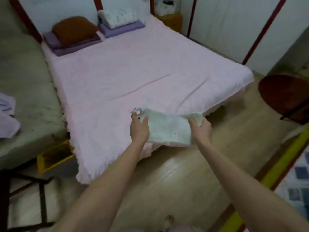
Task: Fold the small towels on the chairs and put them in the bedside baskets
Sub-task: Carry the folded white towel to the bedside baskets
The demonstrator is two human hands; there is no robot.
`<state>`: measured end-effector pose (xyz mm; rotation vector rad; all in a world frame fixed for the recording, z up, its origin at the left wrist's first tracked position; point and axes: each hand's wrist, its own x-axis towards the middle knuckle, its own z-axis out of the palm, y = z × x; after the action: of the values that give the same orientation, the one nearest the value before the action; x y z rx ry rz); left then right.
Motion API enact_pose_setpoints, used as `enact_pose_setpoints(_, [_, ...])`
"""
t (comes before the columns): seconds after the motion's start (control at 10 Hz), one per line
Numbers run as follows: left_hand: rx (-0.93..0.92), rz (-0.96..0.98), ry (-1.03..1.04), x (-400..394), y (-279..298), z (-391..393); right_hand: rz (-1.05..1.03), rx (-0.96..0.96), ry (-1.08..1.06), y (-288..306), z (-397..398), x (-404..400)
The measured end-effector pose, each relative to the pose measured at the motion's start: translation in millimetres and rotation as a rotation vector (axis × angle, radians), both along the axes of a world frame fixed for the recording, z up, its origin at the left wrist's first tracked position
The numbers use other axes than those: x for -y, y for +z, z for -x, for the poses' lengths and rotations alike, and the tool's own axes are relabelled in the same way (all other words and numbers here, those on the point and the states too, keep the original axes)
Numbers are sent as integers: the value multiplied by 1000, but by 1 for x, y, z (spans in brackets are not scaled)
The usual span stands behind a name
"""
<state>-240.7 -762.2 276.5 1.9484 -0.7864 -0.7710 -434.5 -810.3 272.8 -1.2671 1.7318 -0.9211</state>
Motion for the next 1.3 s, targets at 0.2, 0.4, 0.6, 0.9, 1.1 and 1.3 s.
enact_pose_setpoints(0.2, [-14, -56, -304, 135, -6, 131, -4, 64, -289, 4, 137, 79])
enact_pose_setpoints(0.4, [2, -41, -577, 273, -20, 257, 5, 74, -568, -5, 246, 178])
enact_pose_setpoints(0.6, [-8, -9, -815, 422, 0, 366, -6, 51, -761, 7, 339, 286])
enact_pose_setpoints(0.9, [-40, -97, -994, 604, -16, 528, -20, 101, -917, -2, 479, 433])
enact_pose_setpoints(1.1, [32, -140, -872, 741, -22, 660, -67, 120, -929, -16, 600, 566])
enact_pose_setpoints(1.3, [87, -88, -923, 871, -1, 734, -87, 114, -865, -1, 700, 703])
